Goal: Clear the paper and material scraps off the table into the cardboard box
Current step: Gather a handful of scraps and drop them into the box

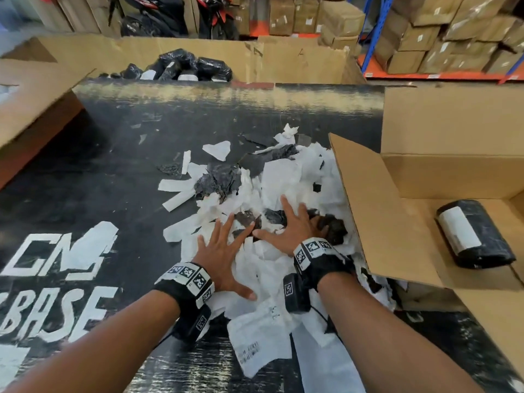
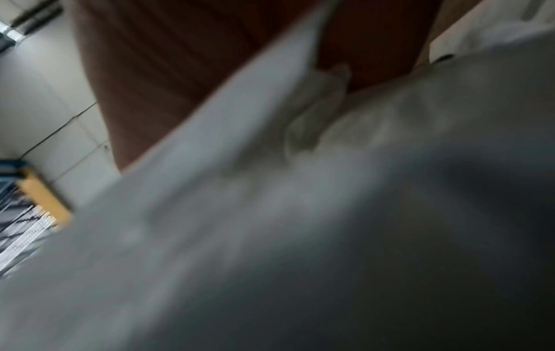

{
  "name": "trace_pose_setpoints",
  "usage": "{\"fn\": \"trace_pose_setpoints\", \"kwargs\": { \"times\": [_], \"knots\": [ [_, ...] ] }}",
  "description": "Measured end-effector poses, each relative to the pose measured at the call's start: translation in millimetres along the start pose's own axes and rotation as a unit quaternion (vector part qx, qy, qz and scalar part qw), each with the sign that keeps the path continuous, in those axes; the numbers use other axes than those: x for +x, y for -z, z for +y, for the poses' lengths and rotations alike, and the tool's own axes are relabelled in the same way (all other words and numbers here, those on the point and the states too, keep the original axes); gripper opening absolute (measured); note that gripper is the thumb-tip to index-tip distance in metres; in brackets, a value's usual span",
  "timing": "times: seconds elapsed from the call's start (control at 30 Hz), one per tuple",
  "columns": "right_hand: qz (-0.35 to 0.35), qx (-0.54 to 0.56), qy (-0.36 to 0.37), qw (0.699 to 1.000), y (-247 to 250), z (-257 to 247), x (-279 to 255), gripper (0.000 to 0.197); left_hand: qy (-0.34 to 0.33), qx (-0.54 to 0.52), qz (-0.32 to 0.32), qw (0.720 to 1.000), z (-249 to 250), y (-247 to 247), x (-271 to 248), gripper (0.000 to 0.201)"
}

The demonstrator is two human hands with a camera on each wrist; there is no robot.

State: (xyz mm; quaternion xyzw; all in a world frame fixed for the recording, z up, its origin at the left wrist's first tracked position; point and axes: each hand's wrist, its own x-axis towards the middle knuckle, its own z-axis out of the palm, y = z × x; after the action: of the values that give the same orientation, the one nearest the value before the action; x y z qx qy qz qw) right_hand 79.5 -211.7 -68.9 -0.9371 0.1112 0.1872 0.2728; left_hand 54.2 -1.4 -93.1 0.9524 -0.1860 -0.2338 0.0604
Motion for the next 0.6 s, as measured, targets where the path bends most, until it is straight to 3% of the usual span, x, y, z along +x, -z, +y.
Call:
{"fn": "trace_pose_setpoints", "kwargs": {
  "times": [0.1, 0.2, 0.33, 0.47, 0.53, 0.6],
  "knots": [
    [-0.018, -0.081, 0.034, 0.996, -19, -5, -14, 0.112, -0.013, 0.003, 0.021, 1.0, -12, -6, 3, 0.144],
    [-0.009, -0.077, 0.067, 0.995, -21, -12, -26, 0.104, -0.017, 0.021, 0.002, 1.0, -27, 5, -1, 0.138],
    [0.126, -0.053, 0.102, 0.985, 5, -19, -35, 0.098, -0.018, 0.027, 0.023, 0.999, -40, 59, -21, 0.125],
    [0.224, 0.003, 0.008, 0.975, 39, -11, -17, 0.098, -0.018, -0.083, 0.171, 0.982, -50, 111, -20, 0.095],
    [0.205, 0.03, -0.063, 0.976, 54, -6, -9, 0.102, -0.003, -0.097, 0.226, 0.969, -57, 119, 1, 0.098],
    [0.154, 0.064, -0.129, 0.977, 58, 1, 3, 0.109, 0.029, -0.098, 0.195, 0.975, -65, 115, 31, 0.107]
  ]
}}
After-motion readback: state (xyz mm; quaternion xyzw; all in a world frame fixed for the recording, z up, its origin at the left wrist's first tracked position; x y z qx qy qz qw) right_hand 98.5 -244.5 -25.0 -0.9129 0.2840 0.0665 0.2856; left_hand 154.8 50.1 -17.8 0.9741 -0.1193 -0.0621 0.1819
